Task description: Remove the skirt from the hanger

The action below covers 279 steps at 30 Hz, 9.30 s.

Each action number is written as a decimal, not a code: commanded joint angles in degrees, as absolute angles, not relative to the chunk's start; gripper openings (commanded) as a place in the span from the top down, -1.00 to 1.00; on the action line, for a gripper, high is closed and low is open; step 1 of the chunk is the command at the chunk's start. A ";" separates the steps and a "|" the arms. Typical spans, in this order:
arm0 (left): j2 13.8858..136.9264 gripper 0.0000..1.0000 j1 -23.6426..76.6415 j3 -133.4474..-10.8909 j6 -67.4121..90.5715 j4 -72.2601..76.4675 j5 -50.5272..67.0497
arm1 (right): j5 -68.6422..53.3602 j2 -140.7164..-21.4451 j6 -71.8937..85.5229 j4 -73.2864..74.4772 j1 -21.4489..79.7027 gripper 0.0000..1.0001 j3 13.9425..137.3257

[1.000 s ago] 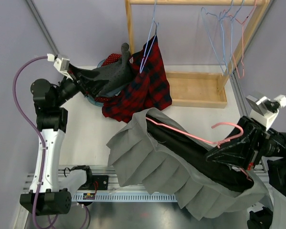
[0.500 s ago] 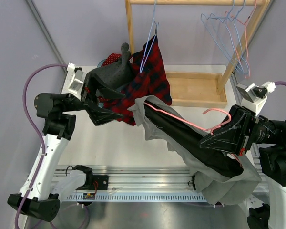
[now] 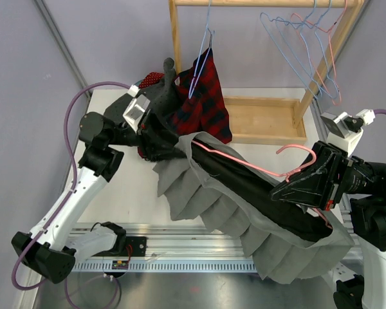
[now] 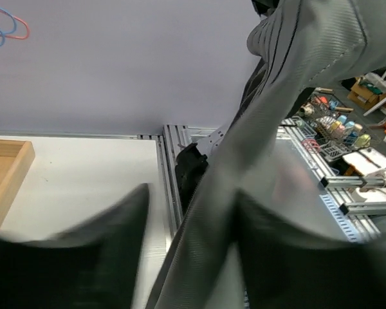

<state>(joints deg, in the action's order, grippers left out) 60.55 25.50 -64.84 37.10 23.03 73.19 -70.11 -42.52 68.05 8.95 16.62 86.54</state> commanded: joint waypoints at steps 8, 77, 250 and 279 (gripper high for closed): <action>57.48 1.00 25.50 -69.69 15.85 0.82 50.83 | -69.61 -43.07 68.30 5.62 16.88 1.00 89.03; 47.37 1.00 34.10 -66.01 15.47 -33.76 -12.39 | -36.48 -117.86 68.46 4.84 4.48 1.00 142.47; 33.84 -0.97 11.16 -56.94 13.89 -36.83 16.33 | 8.35 -89.75 23.38 38.20 10.55 1.00 86.76; 71.62 -0.98 70.39 -65.83 -16.77 3.83 -25.02 | -27.94 -55.99 24.96 65.20 10.81 1.00 80.59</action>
<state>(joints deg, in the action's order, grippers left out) 70.91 67.31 -62.65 -8.34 -8.27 -11.07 -22.20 -57.45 25.91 60.77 10.61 76.93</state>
